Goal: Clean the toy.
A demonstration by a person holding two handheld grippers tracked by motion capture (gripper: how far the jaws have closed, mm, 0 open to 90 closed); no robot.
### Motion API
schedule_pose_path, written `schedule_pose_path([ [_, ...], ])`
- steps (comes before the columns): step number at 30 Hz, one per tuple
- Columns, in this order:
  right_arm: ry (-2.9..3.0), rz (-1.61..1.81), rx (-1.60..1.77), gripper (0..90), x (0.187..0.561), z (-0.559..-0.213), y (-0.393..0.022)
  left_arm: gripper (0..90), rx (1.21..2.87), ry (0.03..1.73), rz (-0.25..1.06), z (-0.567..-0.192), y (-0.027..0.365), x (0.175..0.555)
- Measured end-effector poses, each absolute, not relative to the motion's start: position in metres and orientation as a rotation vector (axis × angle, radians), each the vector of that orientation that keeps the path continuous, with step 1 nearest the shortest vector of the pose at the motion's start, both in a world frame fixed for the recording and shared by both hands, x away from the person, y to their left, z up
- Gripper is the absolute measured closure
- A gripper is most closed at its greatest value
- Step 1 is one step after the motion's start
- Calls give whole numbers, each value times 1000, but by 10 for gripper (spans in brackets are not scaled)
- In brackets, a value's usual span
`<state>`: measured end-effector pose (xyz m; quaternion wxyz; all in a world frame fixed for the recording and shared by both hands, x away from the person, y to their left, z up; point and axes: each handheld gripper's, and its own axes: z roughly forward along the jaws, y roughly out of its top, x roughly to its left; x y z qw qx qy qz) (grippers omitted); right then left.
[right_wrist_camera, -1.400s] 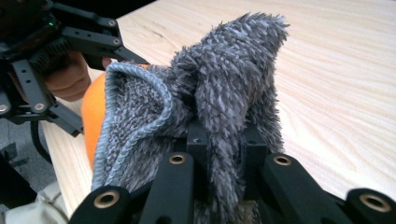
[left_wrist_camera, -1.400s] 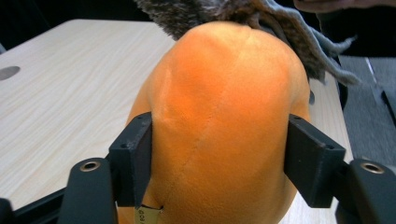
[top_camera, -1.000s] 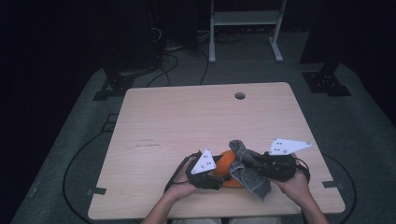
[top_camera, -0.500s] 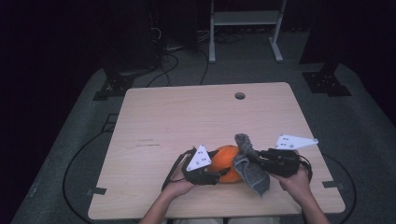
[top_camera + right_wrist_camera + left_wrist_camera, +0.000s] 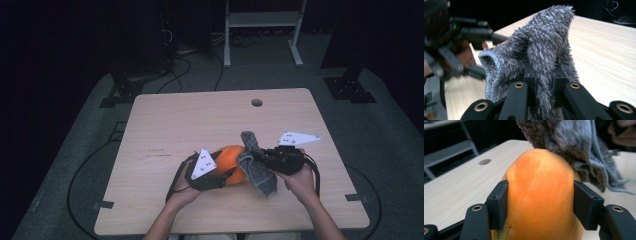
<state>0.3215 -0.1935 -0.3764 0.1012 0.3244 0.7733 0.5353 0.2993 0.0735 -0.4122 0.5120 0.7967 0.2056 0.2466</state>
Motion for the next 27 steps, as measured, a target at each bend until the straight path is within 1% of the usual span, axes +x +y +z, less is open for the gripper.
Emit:
schedule_pose_path([
  [2,2287,1571,984,783,330,-377,-188,353,1944,505,599,-419,68,300],
  [3,2296,1556,994,783,333,-379,-186,348,1974,498,580,-424,65,300],
  [5,2331,1513,1018,782,341,-388,-180,326,1984,481,557,-427,64,299],
  [7,2367,1517,1032,781,343,-395,-180,299,2000,467,459,-423,68,301],
  [8,2388,1519,1028,780,342,-398,-182,297,1990,461,419,-421,72,303],
  [9,2409,1516,1024,780,342,-400,-183,298,1969,452,331,-418,78,305],
  [10,2437,1496,1001,779,340,-402,-186,298,1946,446,293,-416,82,307],
  [15,2524,1464,910,777,329,-409,-194,318,1887,508,326,-413,88,312],
  [17,2539,1452,889,775,324,-411,-196,331,1921,531,342,-418,83,313],
  [20,2517,1454,918,771,322,-415,-202,347,1985,565,286,-428,75,314],
  [23,2492,1477,971,768,322,-420,-207,372,2037,538,298,-424,71,309],
  [27,2459,1515,1008,769,319,-423,-210,374,2116,484,212,-421,74,305],
])
